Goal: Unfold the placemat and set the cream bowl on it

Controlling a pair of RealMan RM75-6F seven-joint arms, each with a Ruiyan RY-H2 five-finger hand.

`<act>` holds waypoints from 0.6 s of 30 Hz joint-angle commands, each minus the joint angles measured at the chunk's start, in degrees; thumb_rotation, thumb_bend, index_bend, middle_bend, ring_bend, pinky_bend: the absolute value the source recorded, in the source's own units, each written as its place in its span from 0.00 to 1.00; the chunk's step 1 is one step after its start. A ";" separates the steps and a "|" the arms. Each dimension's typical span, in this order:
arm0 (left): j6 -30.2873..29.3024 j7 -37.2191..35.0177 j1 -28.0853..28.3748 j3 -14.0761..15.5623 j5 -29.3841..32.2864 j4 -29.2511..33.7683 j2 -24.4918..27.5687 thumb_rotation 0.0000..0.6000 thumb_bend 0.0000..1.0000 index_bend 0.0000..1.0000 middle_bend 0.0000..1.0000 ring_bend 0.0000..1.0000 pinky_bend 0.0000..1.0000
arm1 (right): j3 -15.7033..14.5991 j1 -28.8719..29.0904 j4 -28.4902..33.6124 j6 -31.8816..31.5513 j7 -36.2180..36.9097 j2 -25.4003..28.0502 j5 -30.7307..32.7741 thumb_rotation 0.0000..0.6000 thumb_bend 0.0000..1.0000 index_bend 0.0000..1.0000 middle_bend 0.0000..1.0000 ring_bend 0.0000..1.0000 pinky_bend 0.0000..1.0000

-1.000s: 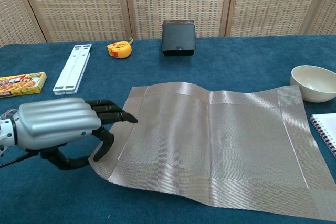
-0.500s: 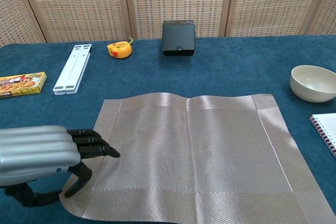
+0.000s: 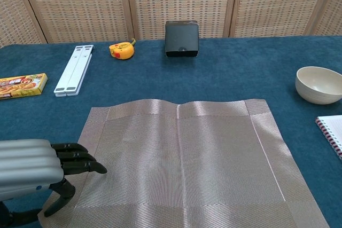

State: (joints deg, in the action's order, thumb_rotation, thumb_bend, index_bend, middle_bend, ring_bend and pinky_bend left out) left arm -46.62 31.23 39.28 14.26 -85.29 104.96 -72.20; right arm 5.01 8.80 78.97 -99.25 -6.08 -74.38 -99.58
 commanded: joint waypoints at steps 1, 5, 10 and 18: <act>-0.56 1.06 -0.61 0.31 0.01 0.65 0.87 1.00 0.49 0.76 0.00 0.00 0.00 | 0.04 -0.04 0.11 -0.14 0.04 0.10 -0.10 1.00 0.00 0.03 0.00 0.00 0.00; -1.49 2.71 -1.53 0.91 -0.04 1.56 2.38 1.00 0.49 0.76 0.00 0.00 0.00 | 0.03 -0.09 0.28 -0.24 0.13 0.22 -0.24 1.00 0.00 0.03 0.00 0.00 0.00; -2.30 4.46 -2.76 1.18 0.61 2.15 3.46 1.00 0.49 0.76 0.00 0.00 0.00 | -0.01 -0.12 0.45 -0.27 0.11 0.31 -0.45 1.00 0.00 0.03 0.00 0.00 0.00; -1.54 5.76 -3.62 1.89 0.43 2.88 4.00 1.00 0.49 0.76 0.00 0.00 0.00 | -0.02 -0.22 0.54 -0.35 0.03 0.35 -0.61 1.00 0.00 0.03 0.00 0.00 0.00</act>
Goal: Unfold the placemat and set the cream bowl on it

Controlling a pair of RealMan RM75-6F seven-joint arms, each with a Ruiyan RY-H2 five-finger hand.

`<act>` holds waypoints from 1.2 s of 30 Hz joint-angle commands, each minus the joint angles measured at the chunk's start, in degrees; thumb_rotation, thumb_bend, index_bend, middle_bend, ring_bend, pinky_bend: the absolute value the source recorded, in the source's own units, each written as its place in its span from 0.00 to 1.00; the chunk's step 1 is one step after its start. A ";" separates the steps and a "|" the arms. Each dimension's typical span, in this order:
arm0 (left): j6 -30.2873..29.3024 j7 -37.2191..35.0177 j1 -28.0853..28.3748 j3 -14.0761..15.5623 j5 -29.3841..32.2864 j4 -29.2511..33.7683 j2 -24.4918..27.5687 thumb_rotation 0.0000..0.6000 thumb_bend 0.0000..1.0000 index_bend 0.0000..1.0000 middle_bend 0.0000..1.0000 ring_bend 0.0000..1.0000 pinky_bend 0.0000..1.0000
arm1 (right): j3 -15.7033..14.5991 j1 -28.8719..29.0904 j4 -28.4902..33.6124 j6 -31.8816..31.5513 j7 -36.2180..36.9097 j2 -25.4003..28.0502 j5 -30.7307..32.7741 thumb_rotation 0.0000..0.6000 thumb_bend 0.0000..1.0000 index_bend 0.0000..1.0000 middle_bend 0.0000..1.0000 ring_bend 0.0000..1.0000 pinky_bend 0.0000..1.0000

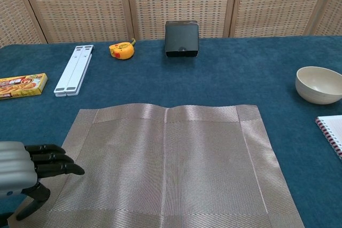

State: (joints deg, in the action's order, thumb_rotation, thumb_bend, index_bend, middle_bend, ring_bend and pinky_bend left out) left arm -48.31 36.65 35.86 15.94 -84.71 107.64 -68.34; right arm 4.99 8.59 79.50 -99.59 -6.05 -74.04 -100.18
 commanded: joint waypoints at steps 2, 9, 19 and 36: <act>0.18 0.83 -0.48 0.42 -0.30 0.46 0.35 1.00 0.49 0.76 0.00 0.00 0.00 | 0.03 -0.01 0.04 0.00 -0.01 0.02 -0.01 1.00 0.00 0.03 0.00 0.00 0.00; 0.43 1.74 -1.10 0.60 -0.19 1.19 1.00 1.00 0.49 0.74 0.00 0.00 0.00 | 0.03 -0.04 0.05 0.00 -0.08 0.02 -0.14 1.00 0.00 0.03 0.00 0.00 0.00; -2.72 -4.97 -0.32 -2.45 -2.59 4.45 6.78 1.00 0.00 0.00 0.00 0.00 0.00 | 0.10 0.00 -0.08 0.39 -0.25 -0.10 0.10 1.00 0.00 0.03 0.00 0.00 0.00; -32.82 -7.53 -12.39 -18.62 13.12 3.09 4.99 1.00 0.00 0.00 0.00 0.00 0.00 | 0.26 2.30 -0.27 10.66 2.39 0.44 6.59 1.00 0.00 0.04 0.00 0.00 0.00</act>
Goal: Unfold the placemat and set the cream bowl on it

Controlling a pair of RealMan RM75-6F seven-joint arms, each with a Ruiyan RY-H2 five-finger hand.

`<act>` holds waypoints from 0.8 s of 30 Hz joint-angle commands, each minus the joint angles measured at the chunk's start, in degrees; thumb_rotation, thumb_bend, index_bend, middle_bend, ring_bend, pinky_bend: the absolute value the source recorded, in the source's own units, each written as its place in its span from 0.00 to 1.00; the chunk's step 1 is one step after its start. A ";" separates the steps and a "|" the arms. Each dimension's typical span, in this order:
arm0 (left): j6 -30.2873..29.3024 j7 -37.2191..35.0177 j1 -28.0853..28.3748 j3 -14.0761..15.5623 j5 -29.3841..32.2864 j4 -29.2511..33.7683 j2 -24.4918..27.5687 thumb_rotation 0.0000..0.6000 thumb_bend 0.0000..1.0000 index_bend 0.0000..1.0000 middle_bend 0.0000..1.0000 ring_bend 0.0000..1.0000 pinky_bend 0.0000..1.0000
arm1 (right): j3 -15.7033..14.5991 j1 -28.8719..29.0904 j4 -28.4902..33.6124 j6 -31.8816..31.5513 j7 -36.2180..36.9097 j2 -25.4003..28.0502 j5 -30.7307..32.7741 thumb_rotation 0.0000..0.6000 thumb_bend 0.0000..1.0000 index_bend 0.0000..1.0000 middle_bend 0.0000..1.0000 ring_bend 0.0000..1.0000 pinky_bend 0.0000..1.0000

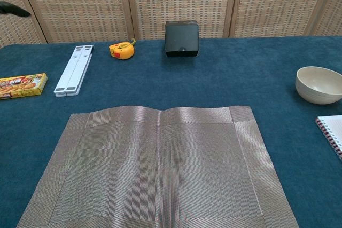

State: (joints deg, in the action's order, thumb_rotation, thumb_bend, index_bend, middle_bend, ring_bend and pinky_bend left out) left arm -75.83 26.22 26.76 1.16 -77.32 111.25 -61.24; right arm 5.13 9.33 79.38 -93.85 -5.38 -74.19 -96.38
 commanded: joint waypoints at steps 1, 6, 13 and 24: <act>-5.73 3.37 -3.64 -4.18 6.81 -0.33 -2.40 1.00 0.00 0.00 0.00 0.00 0.00 | 0.31 2.33 -0.41 6.58 2.10 0.78 3.40 1.00 0.00 0.04 0.00 0.00 0.00; -5.65 2.88 -4.38 -5.57 9.81 -0.49 -2.57 1.00 0.00 0.00 0.00 0.00 0.00 | 1.84 7.21 -2.86 16.88 6.14 0.71 7.86 1.00 0.00 0.07 0.00 0.00 0.00; -4.54 0.04 -4.61 -6.78 9.62 -1.82 -1.76 1.00 0.00 0.00 0.00 0.00 0.00 | 3.74 12.59 -6.98 30.54 5.53 -1.90 16.51 1.00 0.00 0.12 0.00 0.00 0.00; -2.99 -4.23 -5.16 -7.79 8.66 -2.73 -0.37 1.00 0.00 0.00 0.00 0.00 0.00 | 5.58 17.36 -18.47 39.38 3.80 -10.35 24.15 1.00 0.00 0.22 0.00 0.00 0.00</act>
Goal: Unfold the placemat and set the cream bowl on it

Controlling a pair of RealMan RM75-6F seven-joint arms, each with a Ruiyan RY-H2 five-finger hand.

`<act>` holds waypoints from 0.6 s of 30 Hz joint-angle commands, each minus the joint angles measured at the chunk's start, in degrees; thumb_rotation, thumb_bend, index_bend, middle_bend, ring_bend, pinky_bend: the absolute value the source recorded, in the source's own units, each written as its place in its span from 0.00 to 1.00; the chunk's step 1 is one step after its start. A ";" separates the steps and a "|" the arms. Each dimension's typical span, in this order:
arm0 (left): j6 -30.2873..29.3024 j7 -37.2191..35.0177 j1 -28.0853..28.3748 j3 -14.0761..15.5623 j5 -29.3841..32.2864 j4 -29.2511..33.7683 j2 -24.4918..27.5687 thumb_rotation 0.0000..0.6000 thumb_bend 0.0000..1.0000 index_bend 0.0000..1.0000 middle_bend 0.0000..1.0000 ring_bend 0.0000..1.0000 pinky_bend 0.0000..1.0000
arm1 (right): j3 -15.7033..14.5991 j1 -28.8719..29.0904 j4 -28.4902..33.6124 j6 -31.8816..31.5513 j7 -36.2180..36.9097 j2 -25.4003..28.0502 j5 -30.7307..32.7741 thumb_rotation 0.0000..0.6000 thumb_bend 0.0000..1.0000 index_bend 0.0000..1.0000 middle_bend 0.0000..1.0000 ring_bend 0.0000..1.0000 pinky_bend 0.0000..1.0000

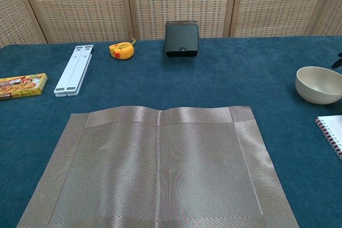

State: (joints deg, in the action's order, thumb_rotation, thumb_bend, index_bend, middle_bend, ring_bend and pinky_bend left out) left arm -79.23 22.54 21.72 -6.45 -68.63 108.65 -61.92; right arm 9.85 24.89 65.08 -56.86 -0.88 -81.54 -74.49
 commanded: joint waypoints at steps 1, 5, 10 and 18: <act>0.53 -0.74 -0.15 -0.24 -0.03 -0.12 0.42 1.00 0.00 0.00 0.00 0.00 0.00 | 0.91 2.07 -5.01 2.71 -0.69 -3.57 2.47 1.00 0.00 0.24 0.00 0.00 0.00; 0.63 -1.29 -0.39 -0.49 -0.25 -0.02 0.67 1.00 0.00 0.00 0.00 0.00 0.00 | 0.91 3.17 -8.31 3.63 -0.16 -5.74 2.62 1.00 0.00 0.32 0.00 0.00 0.00; 0.47 -1.69 -0.72 -0.65 -0.98 -0.11 0.56 1.00 0.00 0.00 0.00 0.00 0.00 | 0.24 4.60 -13.96 3.90 2.78 -9.21 0.88 1.00 0.15 0.40 0.00 0.00 0.00; 0.99 -2.15 -0.97 -1.04 -0.74 -0.15 0.73 1.00 0.00 0.00 0.00 0.00 0.00 | -0.75 5.66 -20.65 2.81 7.91 -12.87 -1.83 1.00 0.39 0.59 0.00 0.00 0.00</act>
State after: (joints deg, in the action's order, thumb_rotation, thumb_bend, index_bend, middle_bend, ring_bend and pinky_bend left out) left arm -78.25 20.40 20.75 -7.48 -69.36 108.49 -61.19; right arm 9.41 30.25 45.21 -53.75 6.29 -93.77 -75.71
